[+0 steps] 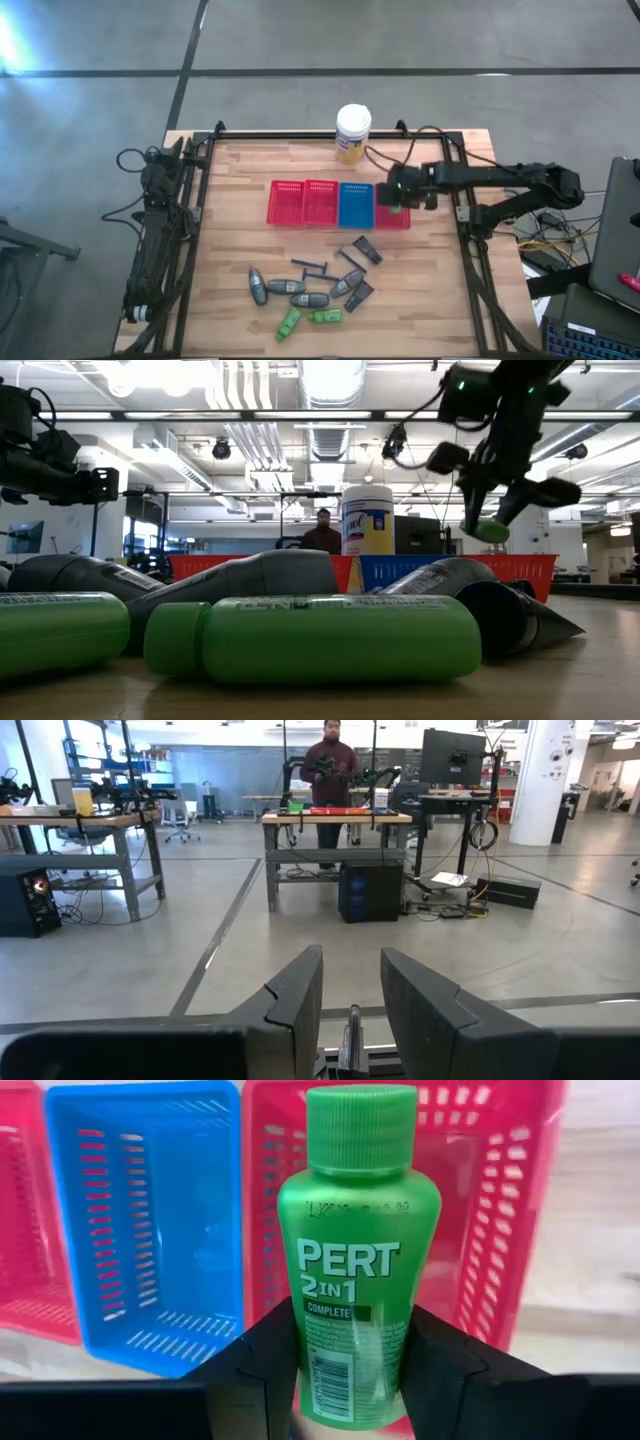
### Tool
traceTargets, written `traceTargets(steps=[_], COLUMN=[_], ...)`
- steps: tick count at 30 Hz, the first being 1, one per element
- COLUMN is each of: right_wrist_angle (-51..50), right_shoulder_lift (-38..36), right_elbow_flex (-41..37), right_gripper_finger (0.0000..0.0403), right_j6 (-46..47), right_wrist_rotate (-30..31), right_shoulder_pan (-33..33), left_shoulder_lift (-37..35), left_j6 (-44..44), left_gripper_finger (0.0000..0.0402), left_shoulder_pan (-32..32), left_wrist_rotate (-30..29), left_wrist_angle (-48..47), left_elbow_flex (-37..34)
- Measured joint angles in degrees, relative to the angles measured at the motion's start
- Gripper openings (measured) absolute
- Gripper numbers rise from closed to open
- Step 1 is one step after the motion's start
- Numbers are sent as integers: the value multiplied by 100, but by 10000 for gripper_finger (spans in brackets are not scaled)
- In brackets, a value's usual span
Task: Pick & Place Travel size toiletries
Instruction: Put the green shampoo into the right red bin, then put the black deodorant into the left red bin
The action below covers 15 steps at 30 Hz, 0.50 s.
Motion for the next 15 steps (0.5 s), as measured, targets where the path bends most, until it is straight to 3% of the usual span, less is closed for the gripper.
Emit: traceTargets(steps=[5, 15], right_wrist_angle=[24, 23], right_shoulder_lift=[449, 909], right_elbow_flex=[-27, 172], right_gripper_finger=[154, 237], right_j6=[-556, -878], right_wrist_rotate=[-636, -537], right_shoulder_pan=[-272, -248], left_shoulder_lift=[2, 4], left_j6=[0, 3], left_gripper_finger=[110, 110], left_shoulder_pan=[2, 1], left_wrist_rotate=[0, 0], left_wrist_angle=[0, 0], left_elbow_flex=[0, 0])
